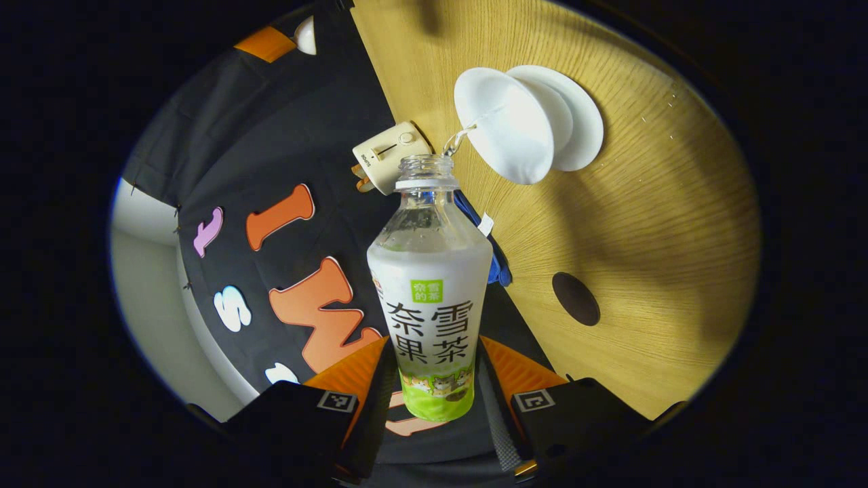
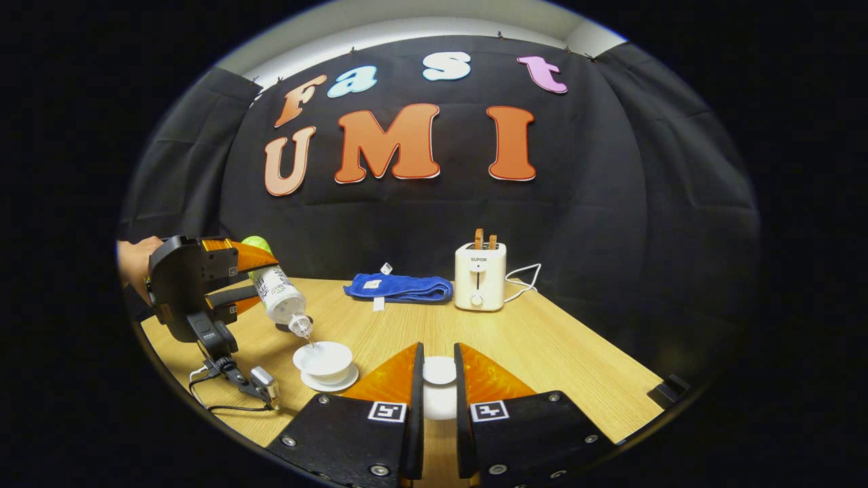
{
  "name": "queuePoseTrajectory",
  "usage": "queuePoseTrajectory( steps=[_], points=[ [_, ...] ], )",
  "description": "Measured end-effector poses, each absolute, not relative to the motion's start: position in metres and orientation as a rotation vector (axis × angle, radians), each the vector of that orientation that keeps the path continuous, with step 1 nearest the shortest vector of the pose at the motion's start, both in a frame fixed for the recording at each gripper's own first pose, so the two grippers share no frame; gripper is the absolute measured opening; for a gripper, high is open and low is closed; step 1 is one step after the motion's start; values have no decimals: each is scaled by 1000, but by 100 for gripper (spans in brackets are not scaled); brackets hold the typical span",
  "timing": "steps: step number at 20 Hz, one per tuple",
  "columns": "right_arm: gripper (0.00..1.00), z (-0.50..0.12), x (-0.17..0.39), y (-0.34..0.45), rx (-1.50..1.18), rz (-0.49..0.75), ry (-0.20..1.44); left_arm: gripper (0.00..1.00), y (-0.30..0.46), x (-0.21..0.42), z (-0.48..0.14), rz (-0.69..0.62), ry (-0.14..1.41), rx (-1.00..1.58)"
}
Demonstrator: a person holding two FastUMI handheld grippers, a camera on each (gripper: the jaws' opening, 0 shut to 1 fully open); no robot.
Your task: Open the teacup lid with one hand, grasp the water bottle and pour water into the teacup with the other hand; after pouring, place the water bottle on the coaster and then close the teacup lid.
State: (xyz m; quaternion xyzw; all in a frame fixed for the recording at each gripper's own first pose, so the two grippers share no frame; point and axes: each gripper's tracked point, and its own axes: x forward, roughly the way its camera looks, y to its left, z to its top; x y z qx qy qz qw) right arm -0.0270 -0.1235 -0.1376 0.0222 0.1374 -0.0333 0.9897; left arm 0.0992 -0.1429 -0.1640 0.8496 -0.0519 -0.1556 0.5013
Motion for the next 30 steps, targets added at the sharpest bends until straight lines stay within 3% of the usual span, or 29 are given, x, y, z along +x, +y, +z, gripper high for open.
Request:
queuePoseTrajectory(
  steps=[17, 24, 30],
  points=[
    [20, -134, -29, -122, 53, -58, 268, 68, -146, 110, -115, -316, -214, 2151],
    [20, -133, -29, -115, 49, -40, 272, 67, -160, 102, -147, -387, -211, 2144],
    [20, -131, -22, -109, 87, -32, 269, 67, -149, 97, -187, -499, -28, 1867]
  ],
)
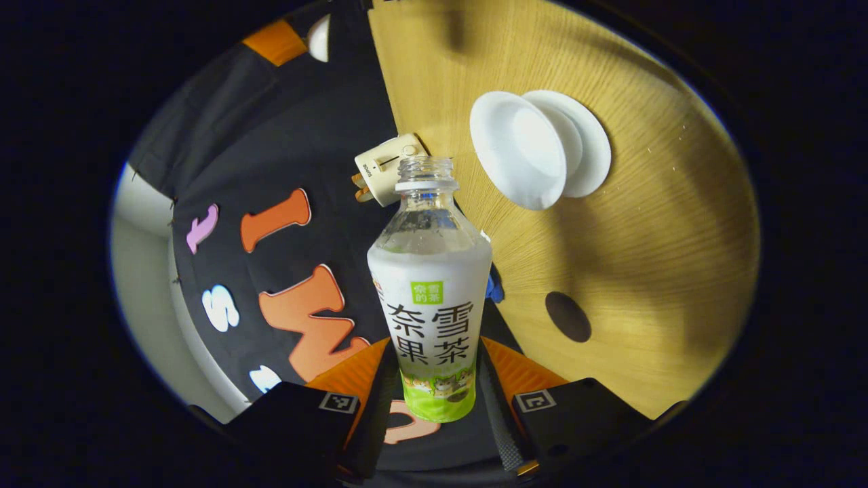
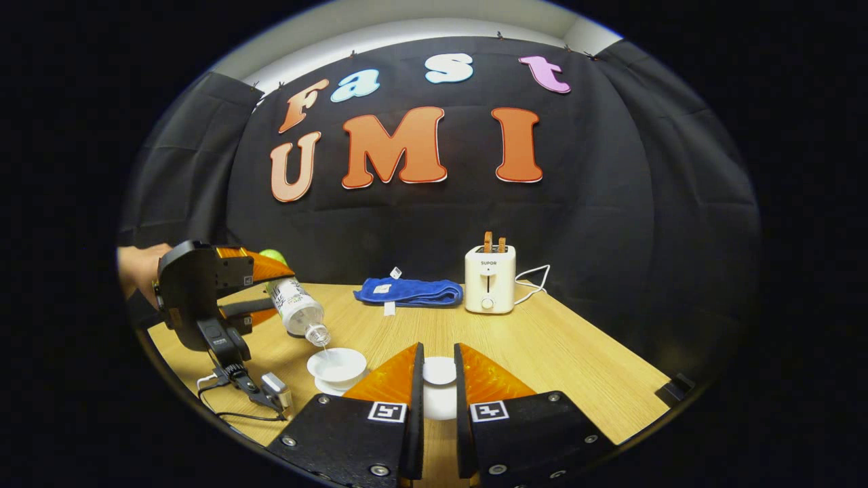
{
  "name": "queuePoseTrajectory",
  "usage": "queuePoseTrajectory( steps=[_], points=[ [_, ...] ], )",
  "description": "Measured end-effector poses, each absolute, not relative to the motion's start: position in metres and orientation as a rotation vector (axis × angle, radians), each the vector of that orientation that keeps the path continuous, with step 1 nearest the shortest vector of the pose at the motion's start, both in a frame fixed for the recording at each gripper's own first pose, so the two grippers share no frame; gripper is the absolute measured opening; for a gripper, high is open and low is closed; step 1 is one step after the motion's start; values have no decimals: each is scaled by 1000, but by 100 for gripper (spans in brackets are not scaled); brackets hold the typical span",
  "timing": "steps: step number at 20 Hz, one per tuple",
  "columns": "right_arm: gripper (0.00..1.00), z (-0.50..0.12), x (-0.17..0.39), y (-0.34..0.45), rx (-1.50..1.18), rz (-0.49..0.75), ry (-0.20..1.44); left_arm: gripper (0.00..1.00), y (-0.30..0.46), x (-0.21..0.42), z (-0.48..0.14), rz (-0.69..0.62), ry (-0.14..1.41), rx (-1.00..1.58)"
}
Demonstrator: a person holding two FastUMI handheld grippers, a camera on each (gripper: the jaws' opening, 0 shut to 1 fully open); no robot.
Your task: Open the teacup lid with one hand, grasp the water bottle and pour water into the teacup with the other hand; after pouring, place the water bottle on the coaster and then close the teacup lid.
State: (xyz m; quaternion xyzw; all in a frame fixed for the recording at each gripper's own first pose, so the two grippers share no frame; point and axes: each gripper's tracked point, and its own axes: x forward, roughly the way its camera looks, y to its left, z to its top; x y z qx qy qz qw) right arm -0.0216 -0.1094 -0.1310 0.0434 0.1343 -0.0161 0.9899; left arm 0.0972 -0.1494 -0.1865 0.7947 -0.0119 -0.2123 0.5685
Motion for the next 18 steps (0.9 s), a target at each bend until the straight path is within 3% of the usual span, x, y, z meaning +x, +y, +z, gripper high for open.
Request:
queuePoseTrajectory(
  steps=[2, 4, 10, 11, 12, 13, 16, 18],
  points=[
    [20, -133, -16, -100, 128, -12, 270, 73, -143, 98, -205, -514, 52, 1680],
    [20, -131, -12, -95, 123, 5, 261, 69, -137, 99, -201, -495, 68, 1533],
    [20, -133, 7, -72, 86, 39, 246, 65, -113, 102, -141, -331, -48, 966],
    [20, -132, 10, -66, 87, 47, 245, 72, -111, 106, -131, -312, -61, 881],
    [20, -131, 13, -61, 88, 56, 241, 72, -108, 111, -123, -299, -67, 798],
    [20, -130, 16, -53, 89, 71, 235, 65, -104, 121, -113, -285, -65, 701],
    [20, -126, 23, -37, 74, 99, 222, 69, -98, 149, -101, -260, -60, 483],
    [20, -123, 27, -28, 62, 117, 213, 65, -91, 157, -101, -253, -47, 359]
  ],
)
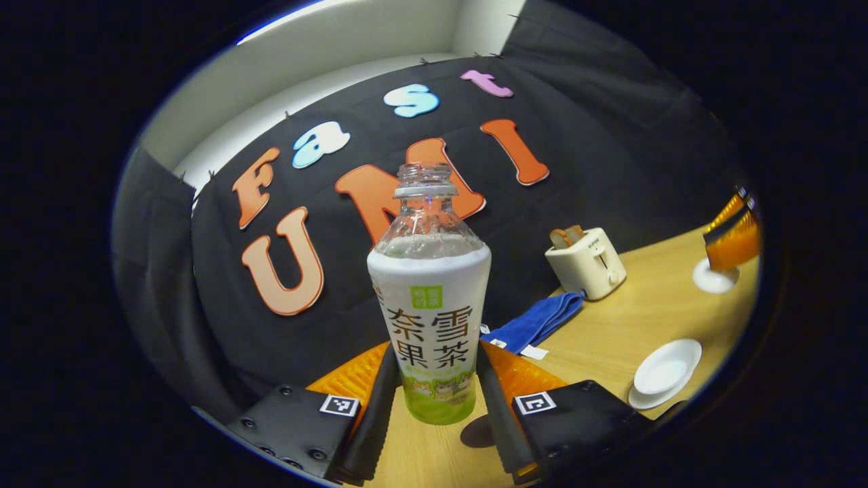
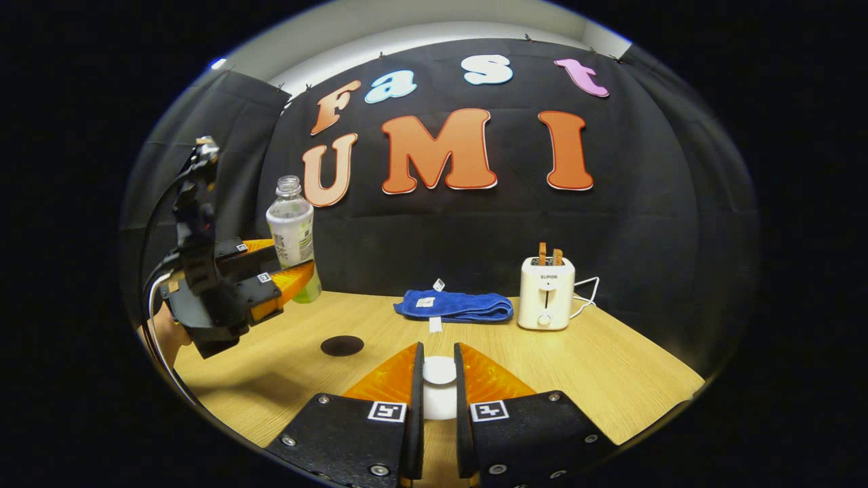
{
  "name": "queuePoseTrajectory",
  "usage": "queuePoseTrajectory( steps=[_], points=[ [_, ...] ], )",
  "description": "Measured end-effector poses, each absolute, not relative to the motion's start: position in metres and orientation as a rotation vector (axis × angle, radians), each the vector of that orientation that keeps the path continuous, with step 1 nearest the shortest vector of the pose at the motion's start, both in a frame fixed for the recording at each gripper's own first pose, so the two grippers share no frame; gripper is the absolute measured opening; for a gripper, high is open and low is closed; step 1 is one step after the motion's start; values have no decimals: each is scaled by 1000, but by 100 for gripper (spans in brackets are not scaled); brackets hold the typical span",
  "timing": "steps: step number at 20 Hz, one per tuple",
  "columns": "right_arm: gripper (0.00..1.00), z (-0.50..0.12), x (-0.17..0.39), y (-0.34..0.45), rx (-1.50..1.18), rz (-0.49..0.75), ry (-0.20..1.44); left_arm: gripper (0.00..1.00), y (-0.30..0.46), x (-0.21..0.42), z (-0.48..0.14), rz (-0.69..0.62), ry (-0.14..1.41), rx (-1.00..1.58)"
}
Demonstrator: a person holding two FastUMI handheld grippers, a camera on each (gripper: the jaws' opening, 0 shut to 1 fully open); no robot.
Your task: Open the teacup lid with one hand, grasp the water bottle and pour water into the teacup with the other hand; after pouring, place the water bottle on the coaster and then close the teacup lid.
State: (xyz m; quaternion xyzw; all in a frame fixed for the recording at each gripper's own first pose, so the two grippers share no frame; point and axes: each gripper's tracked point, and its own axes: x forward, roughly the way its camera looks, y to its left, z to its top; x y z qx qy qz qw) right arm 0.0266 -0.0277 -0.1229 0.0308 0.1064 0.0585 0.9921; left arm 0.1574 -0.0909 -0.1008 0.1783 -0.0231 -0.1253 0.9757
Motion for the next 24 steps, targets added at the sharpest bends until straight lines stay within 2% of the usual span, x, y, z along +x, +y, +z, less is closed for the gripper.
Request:
queuePoseTrajectory(
  steps=[2, 9, 14, 16, 18, 19, 22, 23, 24],
  points=[
    [20, -124, 32, -19, 56, 132, 216, 65, -78, 168, -104, -238, -16, 232],
    [20, -139, 45, -4, 28, 158, 251, 69, -48, 219, -184, -189, 188, -81],
    [20, -154, 50, -6, 0, 151, 286, 67, -53, 228, -244, -201, 324, -101],
    [20, -155, 49, -5, 2, 154, 293, 69, -59, 226, -258, -211, 364, -117],
    [20, -157, 49, -3, 3, 158, 297, 67, -61, 223, -267, -215, 390, -112],
    [20, -158, 50, -3, 2, 159, 299, 71, -60, 223, -266, -215, 390, -114],
    [20, -161, 49, 4, 16, 173, 311, 67, -64, 222, -267, -230, 396, -107],
    [20, -162, 50, 6, 16, 175, 314, 73, -66, 221, -267, -231, 405, -103],
    [20, -162, 50, 7, 12, 177, 314, 72, -67, 216, -266, -234, 417, -96]
  ],
)
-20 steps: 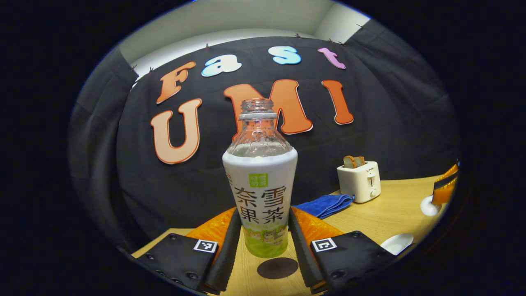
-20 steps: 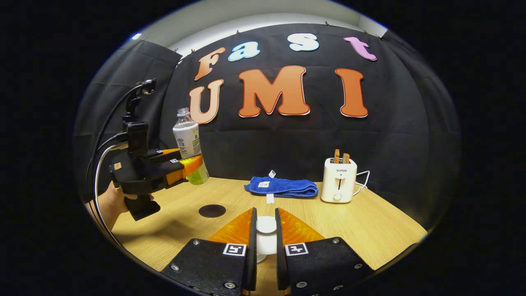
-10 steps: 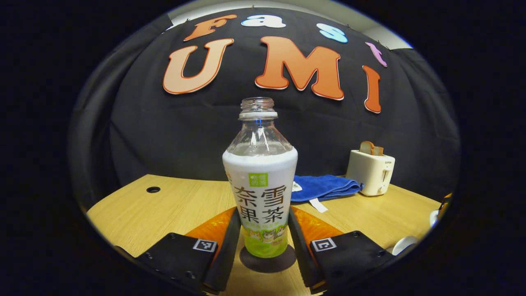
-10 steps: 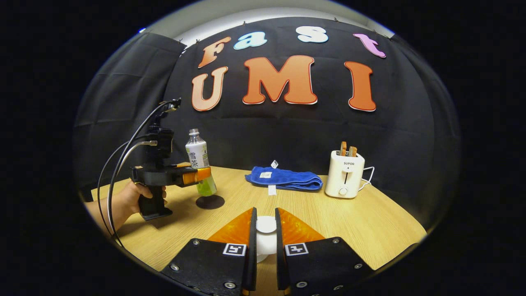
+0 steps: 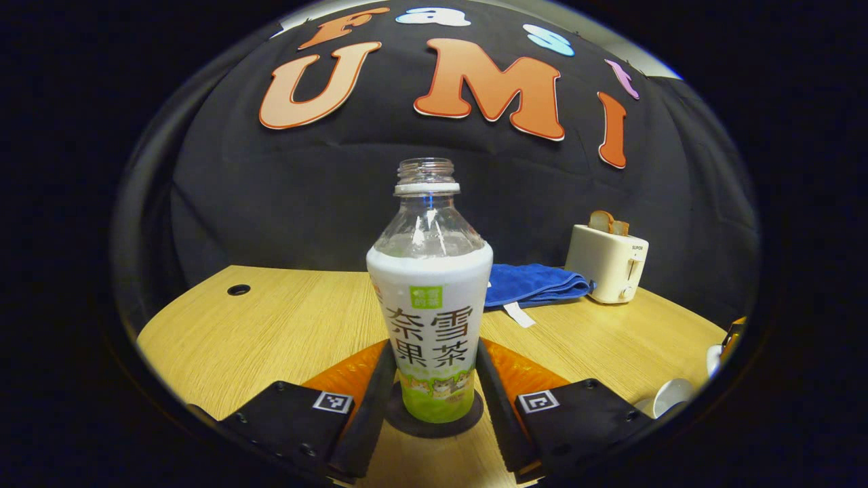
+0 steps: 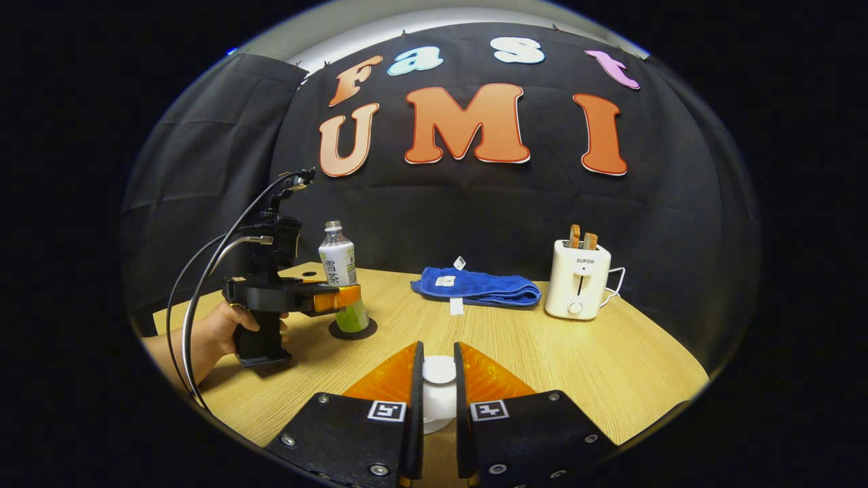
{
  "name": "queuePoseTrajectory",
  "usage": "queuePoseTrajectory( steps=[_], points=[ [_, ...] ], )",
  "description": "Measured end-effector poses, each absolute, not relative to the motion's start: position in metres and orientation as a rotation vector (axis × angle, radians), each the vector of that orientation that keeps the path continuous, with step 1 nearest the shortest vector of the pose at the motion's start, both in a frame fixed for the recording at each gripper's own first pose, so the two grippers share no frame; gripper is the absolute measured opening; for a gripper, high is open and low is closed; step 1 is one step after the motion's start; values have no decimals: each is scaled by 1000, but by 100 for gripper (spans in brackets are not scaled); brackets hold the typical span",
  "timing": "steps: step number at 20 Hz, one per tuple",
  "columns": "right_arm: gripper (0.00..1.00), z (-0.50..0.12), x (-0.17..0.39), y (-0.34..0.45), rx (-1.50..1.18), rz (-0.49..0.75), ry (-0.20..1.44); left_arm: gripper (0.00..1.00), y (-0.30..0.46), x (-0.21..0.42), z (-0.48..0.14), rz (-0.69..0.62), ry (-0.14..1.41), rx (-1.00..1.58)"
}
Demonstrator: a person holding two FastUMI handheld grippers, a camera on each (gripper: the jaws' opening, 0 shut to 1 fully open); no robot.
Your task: Open the teacup lid with one hand, grasp the water bottle and pour water into the teacup with the other hand; after pouring, place the water bottle on the coaster and then close the teacup lid.
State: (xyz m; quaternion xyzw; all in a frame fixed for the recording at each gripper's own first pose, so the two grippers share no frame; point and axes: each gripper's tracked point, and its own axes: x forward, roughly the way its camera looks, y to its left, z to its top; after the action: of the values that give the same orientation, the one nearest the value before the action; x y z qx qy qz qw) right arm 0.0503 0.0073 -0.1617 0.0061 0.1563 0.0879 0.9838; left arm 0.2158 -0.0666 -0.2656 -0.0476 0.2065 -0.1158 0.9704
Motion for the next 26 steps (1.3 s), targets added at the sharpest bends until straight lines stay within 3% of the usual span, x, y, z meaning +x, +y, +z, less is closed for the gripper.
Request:
queuePoseTrajectory(
  steps=[2, 4, 5, 19, 22, 23, 26],
  points=[
    [20, -164, 51, 10, 16, 181, 318, 80, -65, 214, -265, -226, 421, -104],
    [20, -167, 51, 12, 8, 185, 323, 96, -59, 208, -260, -206, 417, -109],
    [20, -169, 51, 14, 12, 187, 325, 100, -55, 203, -257, -201, 410, -113],
    [20, -211, 59, 35, -5, 217, 361, 98, -49, 139, -211, -198, 278, -61],
    [27, -209, 54, 37, -7, 234, 374, 98, -49, 128, -200, -195, 263, -79],
    [41, -208, 54, 35, -10, 225, 376, 98, -49, 121, -188, -194, 245, -95],
    [52, -193, 49, 35, -29, 217, 343, 98, -45, 107, -170, -172, 210, -79]
  ],
)
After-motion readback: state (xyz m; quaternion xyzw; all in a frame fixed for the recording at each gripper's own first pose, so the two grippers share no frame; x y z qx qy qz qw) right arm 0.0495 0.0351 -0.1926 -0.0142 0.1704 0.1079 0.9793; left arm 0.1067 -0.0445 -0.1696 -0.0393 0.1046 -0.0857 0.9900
